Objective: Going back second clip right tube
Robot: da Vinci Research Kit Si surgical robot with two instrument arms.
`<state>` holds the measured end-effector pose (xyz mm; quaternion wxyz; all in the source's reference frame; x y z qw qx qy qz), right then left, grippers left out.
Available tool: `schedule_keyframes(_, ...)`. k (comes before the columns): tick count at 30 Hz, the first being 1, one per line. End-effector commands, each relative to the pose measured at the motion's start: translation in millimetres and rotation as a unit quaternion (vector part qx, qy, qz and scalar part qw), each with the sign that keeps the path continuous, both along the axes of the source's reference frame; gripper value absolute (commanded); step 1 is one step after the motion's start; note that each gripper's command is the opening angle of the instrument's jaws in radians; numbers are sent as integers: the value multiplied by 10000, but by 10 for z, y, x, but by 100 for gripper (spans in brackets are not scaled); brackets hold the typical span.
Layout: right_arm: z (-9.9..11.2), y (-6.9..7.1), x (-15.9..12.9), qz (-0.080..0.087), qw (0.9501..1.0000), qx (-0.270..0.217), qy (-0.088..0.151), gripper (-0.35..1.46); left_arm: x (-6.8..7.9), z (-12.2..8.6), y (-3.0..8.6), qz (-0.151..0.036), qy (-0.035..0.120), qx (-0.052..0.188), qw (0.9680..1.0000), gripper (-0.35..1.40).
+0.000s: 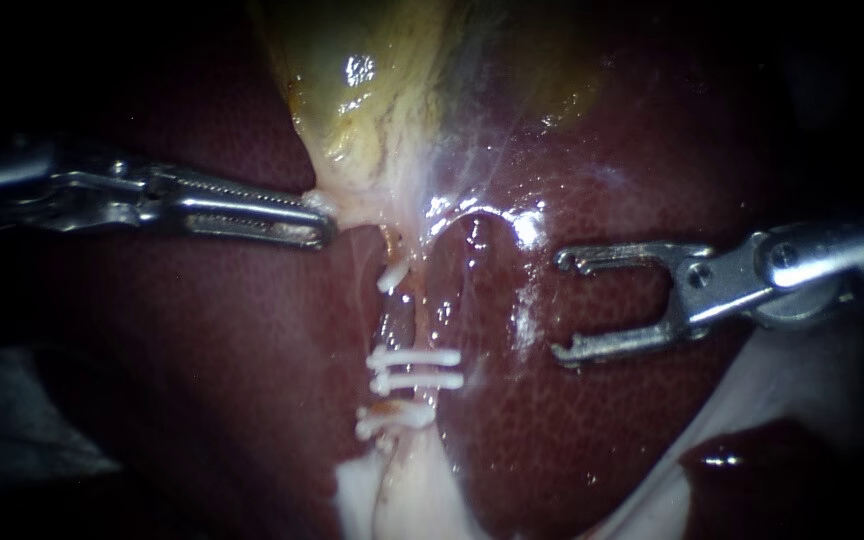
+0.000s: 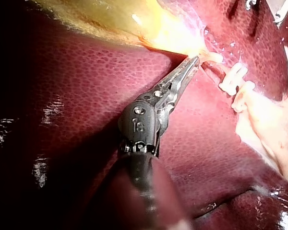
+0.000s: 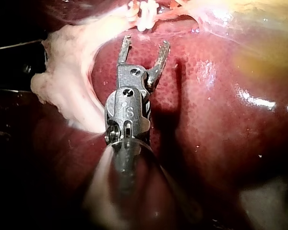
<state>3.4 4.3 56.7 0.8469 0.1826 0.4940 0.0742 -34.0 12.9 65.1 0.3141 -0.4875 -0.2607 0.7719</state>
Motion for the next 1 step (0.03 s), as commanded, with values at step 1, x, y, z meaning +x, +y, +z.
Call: schedule_keyframes(1,0,0,0,0,10000,4,1,50,2,-2,1,6,-4,5,10000,-35)
